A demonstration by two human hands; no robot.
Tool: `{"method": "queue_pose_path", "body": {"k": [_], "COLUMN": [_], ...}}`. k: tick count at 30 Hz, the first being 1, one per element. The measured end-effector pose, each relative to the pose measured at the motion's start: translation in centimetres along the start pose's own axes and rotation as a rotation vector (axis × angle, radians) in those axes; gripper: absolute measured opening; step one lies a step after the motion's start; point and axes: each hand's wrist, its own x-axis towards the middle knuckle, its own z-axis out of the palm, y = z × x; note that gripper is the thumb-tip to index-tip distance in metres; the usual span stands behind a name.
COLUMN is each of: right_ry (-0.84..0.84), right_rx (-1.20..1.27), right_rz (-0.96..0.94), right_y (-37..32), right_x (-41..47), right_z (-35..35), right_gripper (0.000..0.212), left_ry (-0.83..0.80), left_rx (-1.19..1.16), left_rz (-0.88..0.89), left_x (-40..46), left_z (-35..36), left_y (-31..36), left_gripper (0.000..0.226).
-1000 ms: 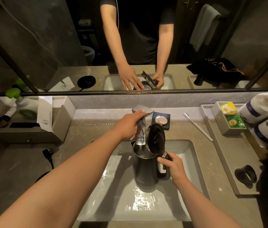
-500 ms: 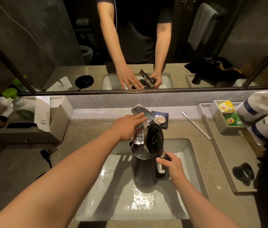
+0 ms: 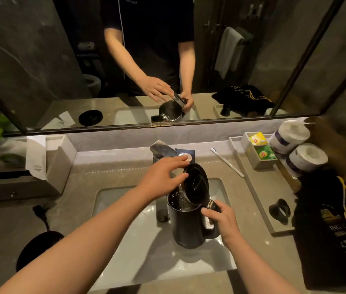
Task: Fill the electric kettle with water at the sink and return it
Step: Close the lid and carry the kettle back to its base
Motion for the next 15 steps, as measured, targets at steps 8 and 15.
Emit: {"method": "queue_pose_path", "body": {"k": [8, 15], "right_ry": [0.083, 0.101], "right_rx": [0.025, 0.064], "right_rz": [-0.148, -0.332], "right_y": [-4.2, -8.8], "right_x": [-3.1, -4.9], "right_z": [-2.3, -1.9], "right_gripper": [0.022, 0.047], "left_ry": [0.021, 0.091], "left_rx": [-0.051, -0.06], "left_rz": [0.019, -0.001], "left_x": [-1.0, -2.7], "left_z": [-1.2, -2.6], "left_y": [2.9, 4.0], "left_gripper": [0.034, 0.031]}}
